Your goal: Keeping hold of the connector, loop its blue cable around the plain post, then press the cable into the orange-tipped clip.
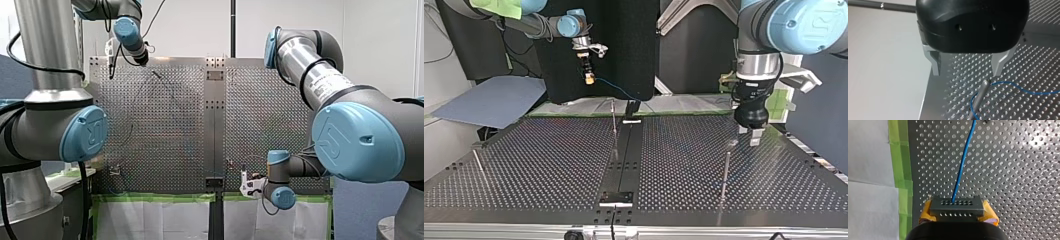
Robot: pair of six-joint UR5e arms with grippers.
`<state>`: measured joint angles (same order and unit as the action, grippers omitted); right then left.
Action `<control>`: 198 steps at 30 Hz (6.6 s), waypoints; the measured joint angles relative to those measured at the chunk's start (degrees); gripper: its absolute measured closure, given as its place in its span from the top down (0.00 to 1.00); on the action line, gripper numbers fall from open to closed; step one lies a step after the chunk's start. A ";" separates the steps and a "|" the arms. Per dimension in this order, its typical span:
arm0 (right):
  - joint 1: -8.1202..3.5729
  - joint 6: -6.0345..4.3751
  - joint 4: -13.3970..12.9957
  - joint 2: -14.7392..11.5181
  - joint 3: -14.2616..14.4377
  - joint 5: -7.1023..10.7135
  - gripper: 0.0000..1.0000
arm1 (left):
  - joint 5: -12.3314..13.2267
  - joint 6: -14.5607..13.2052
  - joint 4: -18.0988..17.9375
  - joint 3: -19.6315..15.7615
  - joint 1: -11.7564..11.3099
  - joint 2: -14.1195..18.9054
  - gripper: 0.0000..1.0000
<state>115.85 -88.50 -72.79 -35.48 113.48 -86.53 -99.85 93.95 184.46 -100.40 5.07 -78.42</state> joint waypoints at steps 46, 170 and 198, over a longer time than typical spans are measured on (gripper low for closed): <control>0.58 0.85 1.28 0.00 -0.04 0.03 0.00 | -4.52 -3.44 24.09 18.45 5.20 -9.54 1.00; 3.41 0.86 1.89 0.00 -0.21 0.39 0.00 | -19.98 -17.70 -10.44 20.19 14.79 -28.58 1.00; 4.02 0.94 2.16 0.00 -0.20 0.39 0.00 | -29.61 -29.73 -15.75 20.08 16.97 -33.46 1.00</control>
<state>119.88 -87.56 -70.63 -35.48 113.28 -86.14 -129.46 64.22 168.71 -80.31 22.04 -111.88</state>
